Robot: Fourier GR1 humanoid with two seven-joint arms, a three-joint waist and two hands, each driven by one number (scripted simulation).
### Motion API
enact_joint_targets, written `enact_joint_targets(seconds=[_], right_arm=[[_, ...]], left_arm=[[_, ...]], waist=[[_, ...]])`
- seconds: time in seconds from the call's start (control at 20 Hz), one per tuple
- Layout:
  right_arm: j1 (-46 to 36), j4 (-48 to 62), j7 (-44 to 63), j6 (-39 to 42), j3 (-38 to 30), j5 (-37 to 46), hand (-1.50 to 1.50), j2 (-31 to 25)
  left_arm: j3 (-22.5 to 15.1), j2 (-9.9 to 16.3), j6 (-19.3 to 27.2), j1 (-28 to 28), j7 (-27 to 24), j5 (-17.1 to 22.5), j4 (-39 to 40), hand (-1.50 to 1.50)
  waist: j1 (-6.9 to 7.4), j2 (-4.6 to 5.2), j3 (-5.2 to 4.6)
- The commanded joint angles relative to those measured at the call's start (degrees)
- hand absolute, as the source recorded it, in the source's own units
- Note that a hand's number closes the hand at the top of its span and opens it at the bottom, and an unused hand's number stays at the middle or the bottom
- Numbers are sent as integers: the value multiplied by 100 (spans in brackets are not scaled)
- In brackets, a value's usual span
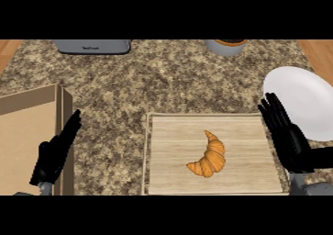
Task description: Pick the croissant from the tray and place it in the plate
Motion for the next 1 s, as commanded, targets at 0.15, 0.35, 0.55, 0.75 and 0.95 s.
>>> enact_joint_targets(seconds=[0.15,0.35,0.55,0.75,0.95], right_arm=[[-35,-521,111,148,-230,115,150,-150],[-240,-22,-146,-350,-53,2533,150,-2114],[949,-147,-1723,-1566,-340,1405,-150,548],[1315,193,-2131,-1101,260,2204,-150,173],[1478,-318,-1428,-1459,549,2936,-150,-109]], left_arm=[[712,139,-205,-469,373,400,-197,0],[557,3,-83,-437,379,432,-265,0],[884,-92,-271,-726,251,667,260,0],[689,-252,-133,-1002,789,444,-43,0],[881,-370,-282,-1119,438,405,380,0]], waist=[[60,17,211],[-15,-32,19],[-58,28,216],[68,20,216],[55,23,209]])
